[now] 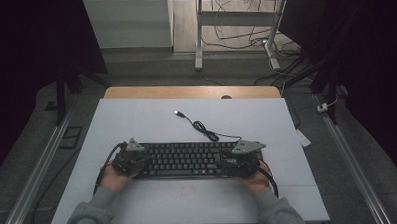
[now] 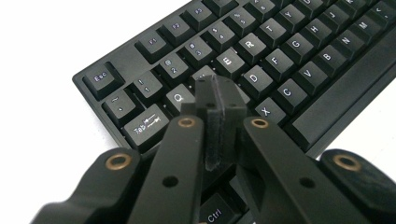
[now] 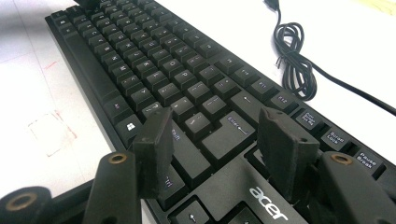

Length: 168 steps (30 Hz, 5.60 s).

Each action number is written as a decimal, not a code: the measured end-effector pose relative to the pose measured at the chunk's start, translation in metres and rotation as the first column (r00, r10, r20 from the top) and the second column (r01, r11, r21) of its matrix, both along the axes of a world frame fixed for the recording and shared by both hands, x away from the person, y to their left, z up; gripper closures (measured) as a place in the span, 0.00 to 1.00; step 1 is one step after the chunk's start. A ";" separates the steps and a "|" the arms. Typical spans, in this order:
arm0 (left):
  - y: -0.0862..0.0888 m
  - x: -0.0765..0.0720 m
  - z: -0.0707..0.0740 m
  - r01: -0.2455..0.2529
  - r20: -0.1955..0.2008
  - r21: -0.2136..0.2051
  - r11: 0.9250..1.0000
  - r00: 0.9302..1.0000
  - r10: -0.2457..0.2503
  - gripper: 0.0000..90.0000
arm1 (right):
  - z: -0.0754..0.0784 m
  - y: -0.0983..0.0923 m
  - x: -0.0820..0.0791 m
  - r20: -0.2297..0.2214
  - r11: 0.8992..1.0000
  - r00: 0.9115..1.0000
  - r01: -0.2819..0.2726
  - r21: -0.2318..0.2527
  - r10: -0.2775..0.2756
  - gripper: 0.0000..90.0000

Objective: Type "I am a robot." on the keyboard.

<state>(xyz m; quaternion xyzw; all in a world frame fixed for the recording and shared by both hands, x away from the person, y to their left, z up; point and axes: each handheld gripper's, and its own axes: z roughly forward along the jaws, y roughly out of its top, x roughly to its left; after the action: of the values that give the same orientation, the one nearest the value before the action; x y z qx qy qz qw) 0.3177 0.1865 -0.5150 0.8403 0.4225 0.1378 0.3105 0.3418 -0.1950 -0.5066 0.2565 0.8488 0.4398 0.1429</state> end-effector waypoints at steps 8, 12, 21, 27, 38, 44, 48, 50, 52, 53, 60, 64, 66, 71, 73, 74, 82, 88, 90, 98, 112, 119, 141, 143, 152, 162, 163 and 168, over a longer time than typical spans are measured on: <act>-0.002 0.001 -0.002 -0.003 0.003 0.004 1.000 1.000 0.003 0.98 | 0.000 0.000 0.000 -0.001 1.000 1.000 -0.001 0.000 0.001 0.51; -0.003 0.002 -0.004 -0.005 -0.003 0.016 1.000 1.000 0.005 0.98 | 0.000 0.000 0.000 -0.001 1.000 1.000 -0.002 -0.001 0.002 0.51; 0.000 -0.002 0.003 -0.019 0.034 -0.030 0.999 0.999 0.020 0.98 | 0.000 0.000 0.000 0.003 1.000 1.000 -0.004 0.004 0.004 0.51; 0.011 -0.007 0.017 -0.047 0.074 -0.097 0.994 0.996 0.054 0.98 | 0.001 -0.001 0.000 0.007 1.000 1.000 -0.004 0.016 0.004 0.51; 0.021 -0.013 0.032 -0.053 0.119 -0.216 0.975 0.990 0.080 0.55 | 0.002 -0.001 0.000 0.014 1.000 1.000 -0.005 0.015 0.005 0.51; 0.022 -0.013 0.033 -0.066 0.116 -0.221 0.973 0.989 0.093 0.47 | 0.002 -0.001 0.000 0.015 1.000 1.000 -0.004 0.016 0.004 0.51; 0.021 -0.012 0.033 -0.066 0.114 -0.219 0.973 0.989 0.093 0.45 | 0.002 -0.001 0.000 0.017 1.000 1.000 -0.004 0.015 0.003 0.51; 0.021 -0.012 0.032 -0.068 0.111 -0.218 0.974 0.989 0.094 0.45 | 0.002 -0.001 0.000 0.017 1.000 1.000 -0.004 0.014 0.003 0.51; 0.021 -0.012 0.032 -0.067 0.105 -0.215 0.974 0.990 0.092 0.44 | 0.002 -0.001 0.000 0.017 1.000 1.000 -0.004 0.011 0.004 0.51; 0.020 -0.012 0.032 -0.069 0.104 -0.213 0.975 0.990 0.093 0.44 | 0.002 -0.001 0.000 0.018 1.000 1.000 -0.005 0.011 0.005 0.51; 0.019 -0.010 0.030 -0.067 0.098 -0.201 0.977 0.991 0.088 0.43 | 0.008 0.003 -0.001 0.019 0.999 1.000 -0.019 0.039 0.018 0.51; 0.018 -0.010 0.029 -0.071 0.089 -0.196 0.978 0.992 0.090 0.42 | 0.016 0.011 -0.001 0.029 0.997 0.999 -0.042 0.066 0.040 0.51; 0.017 -0.010 0.028 -0.070 0.087 -0.193 0.979 0.992 0.088 0.42 | 0.018 0.016 -0.001 0.026 0.996 0.998 -0.055 0.071 0.053 0.51; 0.017 -0.009 0.028 -0.073 0.082 -0.188 0.979 0.993 0.090 0.41 | 0.020 0.028 0.001 -0.005 0.996 0.997 -0.072 0.057 0.072 0.52; 0.017 -0.009 0.027 -0.075 0.081 -0.187 0.979 0.993 0.091 0.40 | 0.020 0.032 0.002 -0.012 0.996 0.997 -0.074 0.054 0.075 0.52; 0.017 -0.009 0.027 -0.076 0.080 -0.187 0.979 0.992 0.093 0.40 | 0.020 0.034 0.003 -0.016 0.995 0.997 -0.079 0.054 0.080 0.52; 0.017 -0.008 0.025 -0.080 0.076 -0.182 0.980 0.993 0.095 0.39 | 0.020 0.049 0.005 -0.036 0.995 0.994 -0.098 0.030 0.099 0.59; 0.016 -0.008 0.024 -0.075 0.073 -0.176 0.981 0.993 0.089 0.39 | 0.018 0.062 0.005 -0.043 0.991 0.990 -0.132 -0.001 0.131 0.72; 0.016 -0.007 0.024 -0.078 0.072 -0.176 0.981 0.993 0.092 0.38 | 0.017 0.066 0.005 -0.045 0.990 0.989 -0.143 -0.009 0.143 0.79; 0.018 -0.008 0.024 -0.085 0.073 -0.178 0.980 0.992 0.099 0.36 | 0.018 0.083 0.004 -0.066 0.979 0.979 -0.197 -0.051 0.194 1.00; 0.017 -0.008 0.023 -0.085 0.072 -0.172 0.981 0.992 0.099 0.35 | 0.000 0.109 0.011 -0.102 0.972 0.973 -0.218 -0.086 0.209 1.00; 0.016 -0.008 0.022 -0.080 0.073 -0.163 0.983 0.993 0.093 0.35 | -0.006 0.113 0.012 -0.109 0.970 0.972 -0.221 -0.099 0.210 1.00; 0.016 -0.008 0.021 -0.074 0.075 -0.153 0.985 0.993 0.086 0.34 | -0.008 0.115 0.010 -0.084 0.967 0.973 -0.225 -0.115 0.217 1.00; 0.016 -0.009 0.021 -0.076 0.078 -0.155 0.985 0.993 0.088 0.34 | -0.005 0.113 0.009 -0.069 0.969 0.974 -0.222 -0.107 0.216 1.00; 0.017 -0.009 0.021 -0.077 0.078 -0.155 0.985 0.993 0.090 0.34 | 0.006 0.089 0.011 -0.053 0.984 0.985 -0.167 -0.061 0.164 1.00; 0.016 -0.010 0.020 -0.074 0.075 -0.148 0.986 0.993 0.086 0.34 | 0.008 0.065 0.011 -0.035 0.992 0.993 -0.114 -0.052 0.112 0.80; 0.016 -0.010 0.020 -0.075 0.076 -0.149 0.986 0.993 0.087 0.34 | 0.008 0.062 0.011 -0.032 0.993 0.994 -0.106 -0.046 0.105 0.78; 0.016 -0.010 0.019 -0.073 0.074 -0.148 0.986 0.994 0.085 0.34 | 0.009 0.049 0.011 -0.027 0.996 0.997 -0.075 -0.038 0.074 0.69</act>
<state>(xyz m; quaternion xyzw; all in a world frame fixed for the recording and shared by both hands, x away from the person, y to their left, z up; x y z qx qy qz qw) 0.3078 0.2024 -0.4956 0.7918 0.4517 0.1524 0.3818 0.3526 -0.1461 -0.4978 0.2274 0.8678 0.4251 0.1205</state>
